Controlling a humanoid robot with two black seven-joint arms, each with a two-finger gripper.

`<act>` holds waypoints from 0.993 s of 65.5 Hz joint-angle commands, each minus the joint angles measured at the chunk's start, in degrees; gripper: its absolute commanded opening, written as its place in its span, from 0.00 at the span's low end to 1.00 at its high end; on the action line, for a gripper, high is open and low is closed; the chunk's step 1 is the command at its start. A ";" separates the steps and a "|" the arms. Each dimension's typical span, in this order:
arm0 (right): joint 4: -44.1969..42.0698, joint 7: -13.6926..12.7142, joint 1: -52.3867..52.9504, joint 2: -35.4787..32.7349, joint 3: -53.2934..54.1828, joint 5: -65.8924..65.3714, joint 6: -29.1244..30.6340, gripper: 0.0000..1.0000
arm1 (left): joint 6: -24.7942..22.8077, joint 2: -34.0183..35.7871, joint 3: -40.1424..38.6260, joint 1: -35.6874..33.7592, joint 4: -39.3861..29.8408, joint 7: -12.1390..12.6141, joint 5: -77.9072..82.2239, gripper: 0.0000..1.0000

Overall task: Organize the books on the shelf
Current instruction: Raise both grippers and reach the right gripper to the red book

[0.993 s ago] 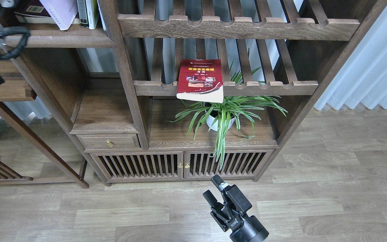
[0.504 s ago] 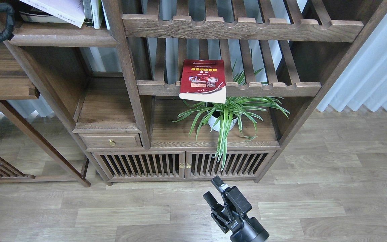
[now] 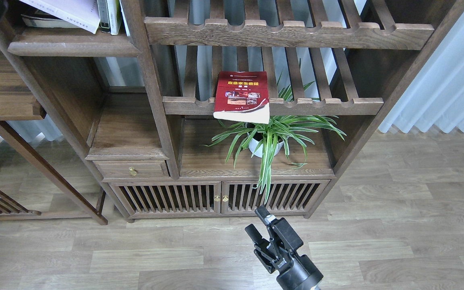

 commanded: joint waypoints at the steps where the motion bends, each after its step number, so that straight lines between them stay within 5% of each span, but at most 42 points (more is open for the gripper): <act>1: -1.16 0.63 2.85 -0.01 1.76 -0.08 0.00 0.92 | -0.02 -2.04 -3.44 8.75 -3.03 2.17 -0.03 0.99; 11: -1.60 0.63 5.49 -0.01 5.02 -0.17 0.00 0.92 | -0.02 -8.11 -8.54 19.22 -2.50 3.50 0.15 0.99; 21: -2.82 0.63 9.16 -0.01 6.08 -0.52 0.00 0.92 | -0.02 -21.08 -13.63 27.99 2.40 9.90 0.59 0.99; 31: -8.62 0.72 16.47 -0.01 6.08 -0.61 0.00 0.94 | -0.02 -29.20 -17.15 31.09 4.09 12.64 0.59 0.99; 47: -18.64 4.49 28.25 -0.01 4.15 -0.69 -9.01 0.98 | -0.02 -29.03 -26.82 35.91 5.76 12.82 0.59 0.99; 65: -25.68 5.55 39.59 -0.01 -3.85 -0.34 -10.77 0.98 | -0.02 -29.56 -31.48 42.42 6.73 12.82 0.50 0.99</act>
